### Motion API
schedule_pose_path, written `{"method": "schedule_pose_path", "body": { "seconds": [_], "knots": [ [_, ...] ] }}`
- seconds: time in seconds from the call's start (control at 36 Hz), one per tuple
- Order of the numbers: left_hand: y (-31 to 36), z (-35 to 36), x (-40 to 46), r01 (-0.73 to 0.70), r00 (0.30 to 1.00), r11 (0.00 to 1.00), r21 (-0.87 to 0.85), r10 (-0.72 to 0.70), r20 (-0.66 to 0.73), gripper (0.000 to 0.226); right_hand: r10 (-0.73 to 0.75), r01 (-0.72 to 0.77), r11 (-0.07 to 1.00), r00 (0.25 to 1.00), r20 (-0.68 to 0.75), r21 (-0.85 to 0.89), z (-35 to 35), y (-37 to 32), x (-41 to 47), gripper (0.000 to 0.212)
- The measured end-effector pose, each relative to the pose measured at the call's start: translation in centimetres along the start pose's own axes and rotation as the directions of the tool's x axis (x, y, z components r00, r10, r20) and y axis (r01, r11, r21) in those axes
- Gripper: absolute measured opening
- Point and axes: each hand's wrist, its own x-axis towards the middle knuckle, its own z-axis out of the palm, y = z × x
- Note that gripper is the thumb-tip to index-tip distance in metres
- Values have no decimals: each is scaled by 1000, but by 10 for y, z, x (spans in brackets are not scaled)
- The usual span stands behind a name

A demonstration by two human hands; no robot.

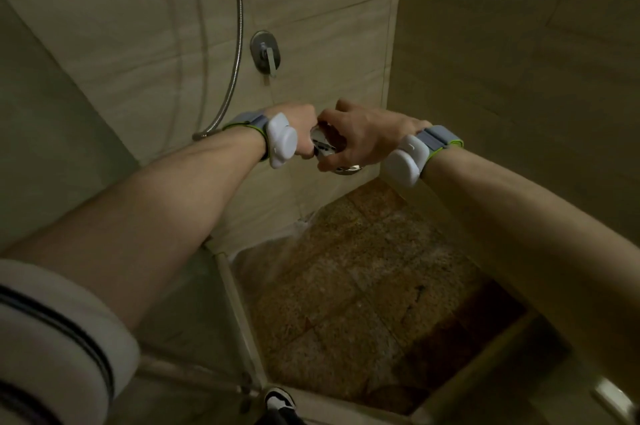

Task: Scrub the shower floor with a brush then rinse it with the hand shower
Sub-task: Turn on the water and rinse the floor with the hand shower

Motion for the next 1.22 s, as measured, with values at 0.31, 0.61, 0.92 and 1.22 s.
{"method": "schedule_pose_path", "body": {
  "seconds": [0.31, 0.61, 0.92, 1.22],
  "knots": [
    [2, -5, -1, 17, 1000, 1000, -19, -17, 12, 18, -3, 4, 1000, 1000, -11, 5, -2, -2, -2, 78],
    [2, -6, 2, 17, 999, 1000, -13, -16, 28, 16, -2, 2, 1000, 1000, -10, 3, -1, 1, -1, 78],
    [5, -7, 3, 20, 1000, 1000, 20, -20, -2, 18, 8, -8, 1000, 1000, -26, 6, -1, 2, -2, 80],
    [5, -7, 5, -2, 1000, 999, 49, 3, -13, 18, 7, -6, 1000, 1000, -22, 9, -3, 4, -2, 79]
  ]
}}
